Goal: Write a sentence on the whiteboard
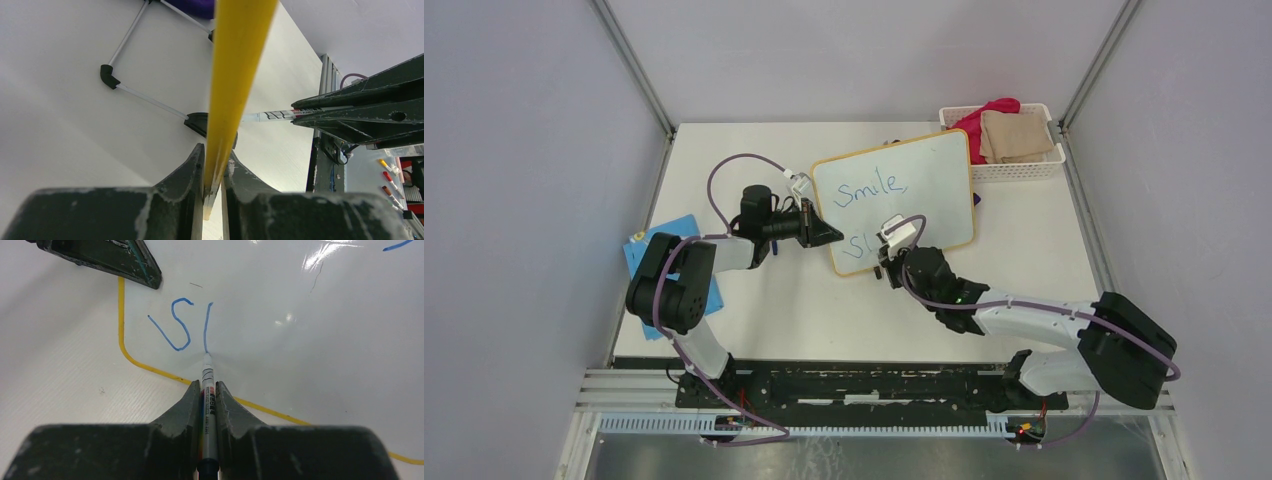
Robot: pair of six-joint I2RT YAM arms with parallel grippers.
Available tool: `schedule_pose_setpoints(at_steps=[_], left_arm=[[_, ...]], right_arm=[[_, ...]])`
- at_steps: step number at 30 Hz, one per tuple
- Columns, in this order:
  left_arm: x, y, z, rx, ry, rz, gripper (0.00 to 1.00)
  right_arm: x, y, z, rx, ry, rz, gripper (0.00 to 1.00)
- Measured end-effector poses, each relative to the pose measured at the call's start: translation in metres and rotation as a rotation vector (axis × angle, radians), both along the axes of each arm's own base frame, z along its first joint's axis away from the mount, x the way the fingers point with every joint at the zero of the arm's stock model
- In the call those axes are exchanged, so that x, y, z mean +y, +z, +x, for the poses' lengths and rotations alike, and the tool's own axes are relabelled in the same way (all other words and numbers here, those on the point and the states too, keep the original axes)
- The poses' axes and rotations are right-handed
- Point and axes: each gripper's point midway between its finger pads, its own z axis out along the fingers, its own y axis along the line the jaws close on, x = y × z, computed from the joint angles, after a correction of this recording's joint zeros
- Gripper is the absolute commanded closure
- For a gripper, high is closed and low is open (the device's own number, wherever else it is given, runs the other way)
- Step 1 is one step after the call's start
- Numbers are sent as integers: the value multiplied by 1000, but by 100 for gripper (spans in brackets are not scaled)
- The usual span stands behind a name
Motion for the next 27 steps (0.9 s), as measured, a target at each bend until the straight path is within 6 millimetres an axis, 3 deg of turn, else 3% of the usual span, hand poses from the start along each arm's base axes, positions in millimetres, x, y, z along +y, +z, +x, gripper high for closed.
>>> schedule_pose_setpoints(at_steps=[7, 15, 22, 27], left_arm=[[0, 0, 0, 0, 0, 0, 98], [0, 0, 0, 0, -1, 0, 98], [0, 0, 0, 0, -1, 0, 98], [0, 0, 0, 0, -1, 0, 98]], right_arm=[[-7, -1, 0, -1, -23, -5, 100], [-21, 15, 0, -40, -45, 29, 100], [-14, 22, -3, -50, -6, 47, 100], [4, 30, -4, -54, 37, 59, 100]])
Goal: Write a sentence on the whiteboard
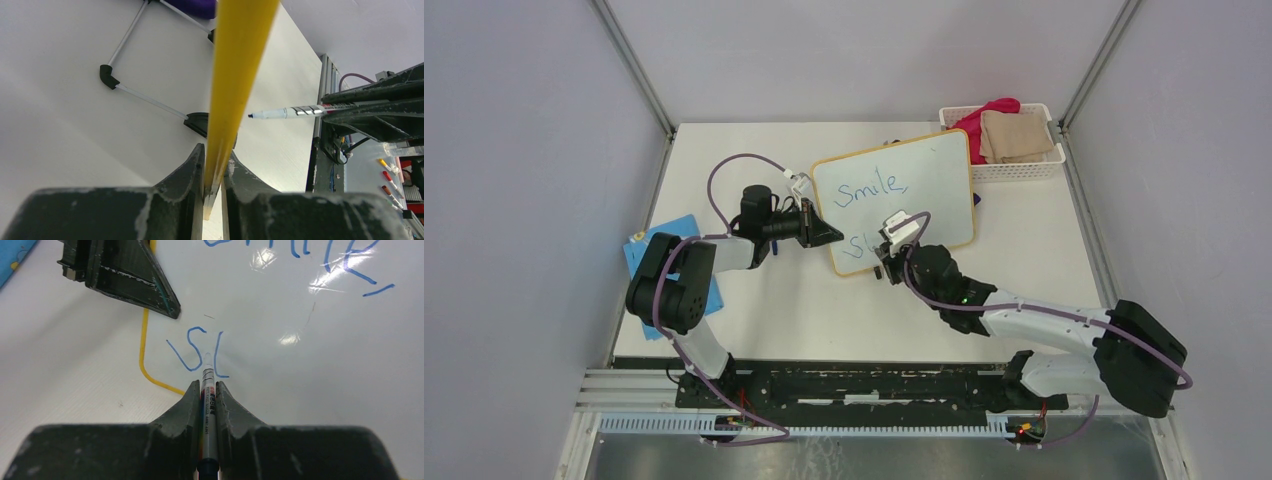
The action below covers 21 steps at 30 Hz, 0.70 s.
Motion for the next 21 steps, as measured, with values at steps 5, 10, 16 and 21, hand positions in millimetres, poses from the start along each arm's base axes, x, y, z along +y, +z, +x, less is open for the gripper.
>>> schedule_pose_setpoints(at_steps=[5, 10, 16, 21], left_arm=[[0, 0, 0, 1, 0, 0, 98], [0, 0, 0, 3, 0, 1, 98], [0, 0, 0, 2, 0, 1, 98], [0, 0, 0, 4, 0, 1, 98]], right_arm=[[12, 0, 2, 3, 16, -3, 100], [14, -6, 5, 13, 7, -21, 100], [13, -14, 9, 22, -14, -45, 100], [10, -14, 11, 20, -32, -51, 100]])
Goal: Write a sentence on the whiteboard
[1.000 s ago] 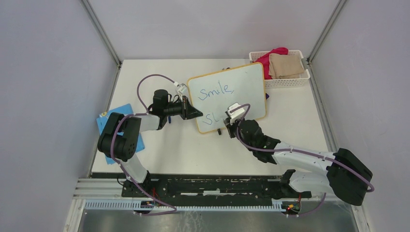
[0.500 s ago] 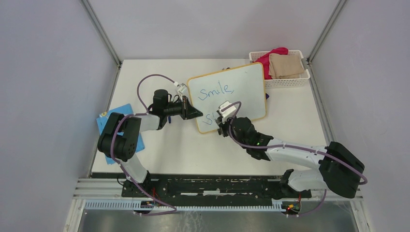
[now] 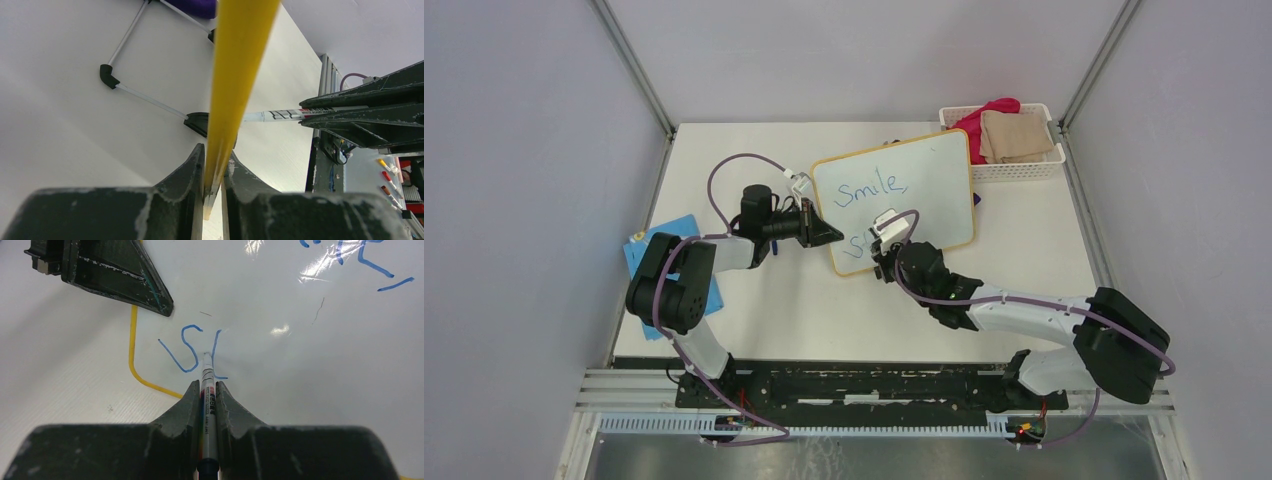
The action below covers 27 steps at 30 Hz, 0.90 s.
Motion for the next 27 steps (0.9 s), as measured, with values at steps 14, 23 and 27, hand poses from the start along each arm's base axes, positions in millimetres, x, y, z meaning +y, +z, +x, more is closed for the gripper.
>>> schedule_pose_setpoints(at_steps=[14, 23, 27], left_arm=[[0, 0, 0, 0, -1, 0, 98], [-1, 0, 0, -2, -1, 0, 98], [0, 0, -1, 1, -1, 1, 98]], right_arm=[[-17, 9, 8, -15, -55, 14, 100], [-33, 11, 6, -24, -84, 22, 100], [-39, 7, 9, -17, -101, 11, 100]])
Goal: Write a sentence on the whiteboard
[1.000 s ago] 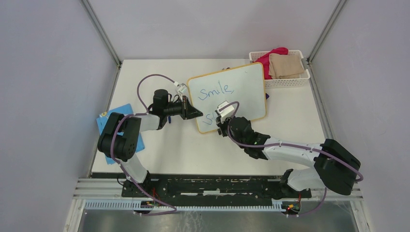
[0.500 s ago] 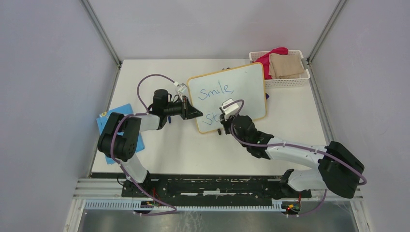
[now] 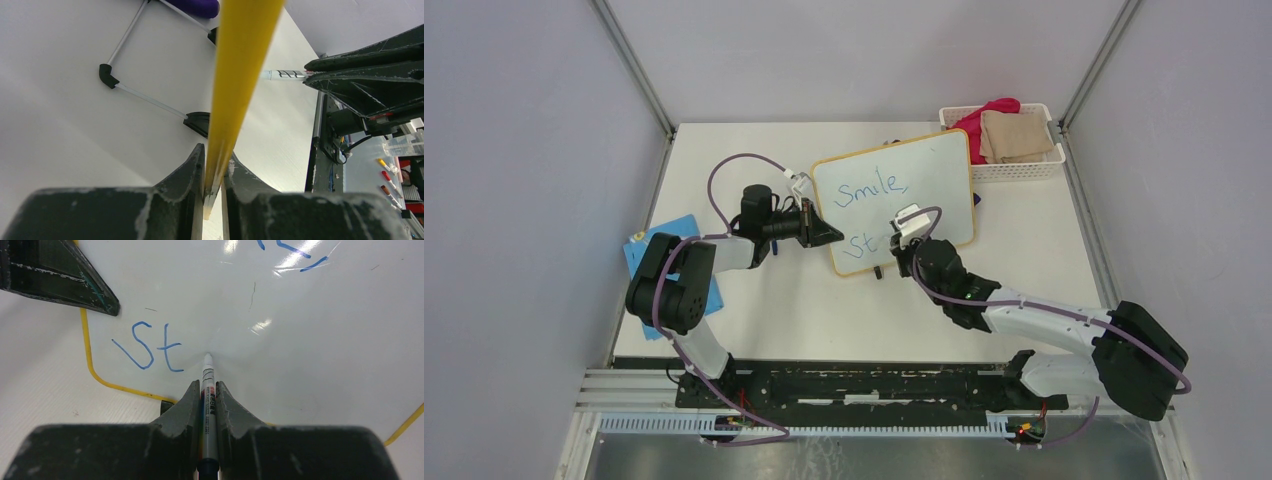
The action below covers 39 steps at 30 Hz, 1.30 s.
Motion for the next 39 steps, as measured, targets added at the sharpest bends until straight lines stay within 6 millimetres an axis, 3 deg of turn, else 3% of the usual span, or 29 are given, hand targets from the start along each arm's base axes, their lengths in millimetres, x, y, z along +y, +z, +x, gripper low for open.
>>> schedule_pose_setpoints(at_steps=[22, 29, 39], left_arm=[[0, 0, 0, -4, 0, 4, 98], [0, 0, 1, -4, 0, 4, 98], [0, 0, 1, -3, 0, 5, 98]], right_arm=[[6, 1, 3, 8, 17, 1, 100], [13, -3, 0, 20, 50, 0, 100], [8, -12, -5, 31, 52, -11, 100]])
